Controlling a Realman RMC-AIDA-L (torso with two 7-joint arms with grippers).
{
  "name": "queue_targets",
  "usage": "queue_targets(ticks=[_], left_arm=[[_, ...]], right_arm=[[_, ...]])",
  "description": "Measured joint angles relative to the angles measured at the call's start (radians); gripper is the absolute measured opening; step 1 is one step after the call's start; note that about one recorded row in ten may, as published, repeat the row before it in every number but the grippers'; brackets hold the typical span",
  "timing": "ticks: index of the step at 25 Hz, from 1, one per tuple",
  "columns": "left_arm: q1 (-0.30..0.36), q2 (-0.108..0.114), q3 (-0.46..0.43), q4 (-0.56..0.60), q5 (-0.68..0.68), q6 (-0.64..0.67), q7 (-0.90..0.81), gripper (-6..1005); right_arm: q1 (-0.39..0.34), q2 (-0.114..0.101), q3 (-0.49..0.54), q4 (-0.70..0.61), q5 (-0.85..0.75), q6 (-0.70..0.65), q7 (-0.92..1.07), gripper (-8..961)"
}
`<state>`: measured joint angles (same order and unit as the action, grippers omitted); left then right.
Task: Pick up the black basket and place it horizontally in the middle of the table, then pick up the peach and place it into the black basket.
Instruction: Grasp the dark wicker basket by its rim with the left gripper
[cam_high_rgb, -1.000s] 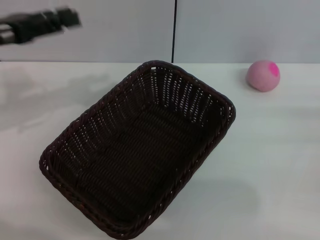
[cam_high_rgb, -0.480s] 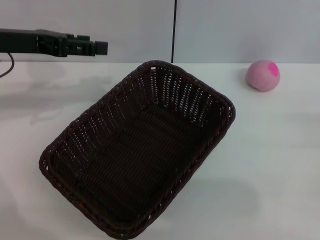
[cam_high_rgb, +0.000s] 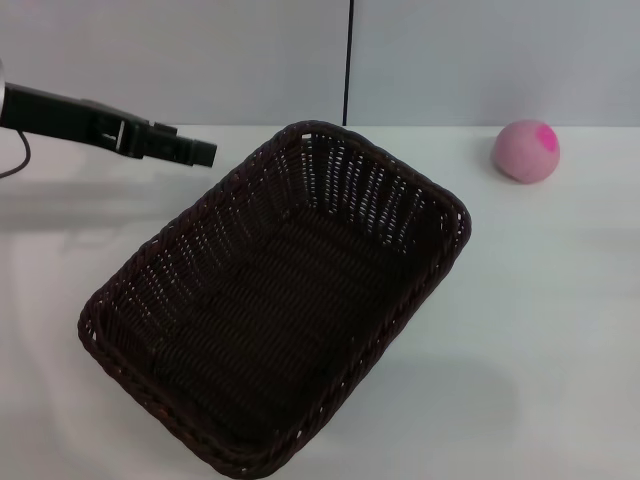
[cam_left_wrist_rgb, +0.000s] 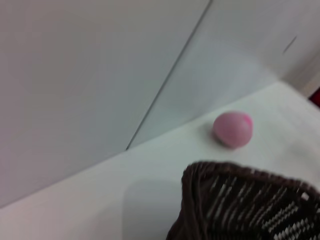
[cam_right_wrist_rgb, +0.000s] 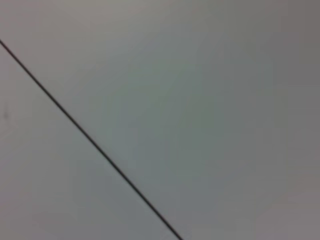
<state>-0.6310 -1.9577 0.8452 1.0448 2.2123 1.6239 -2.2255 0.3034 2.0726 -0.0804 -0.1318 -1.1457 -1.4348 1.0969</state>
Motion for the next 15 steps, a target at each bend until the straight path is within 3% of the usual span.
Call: queue_targets(ticks=[15], left_arm=[[-0.047,-0.052,0.013,0.009,0.262,0.040,-0.016,760]], right_arm=[[0.003,0.000,0.004,0.000,0.000,0.038,0.000,566]])
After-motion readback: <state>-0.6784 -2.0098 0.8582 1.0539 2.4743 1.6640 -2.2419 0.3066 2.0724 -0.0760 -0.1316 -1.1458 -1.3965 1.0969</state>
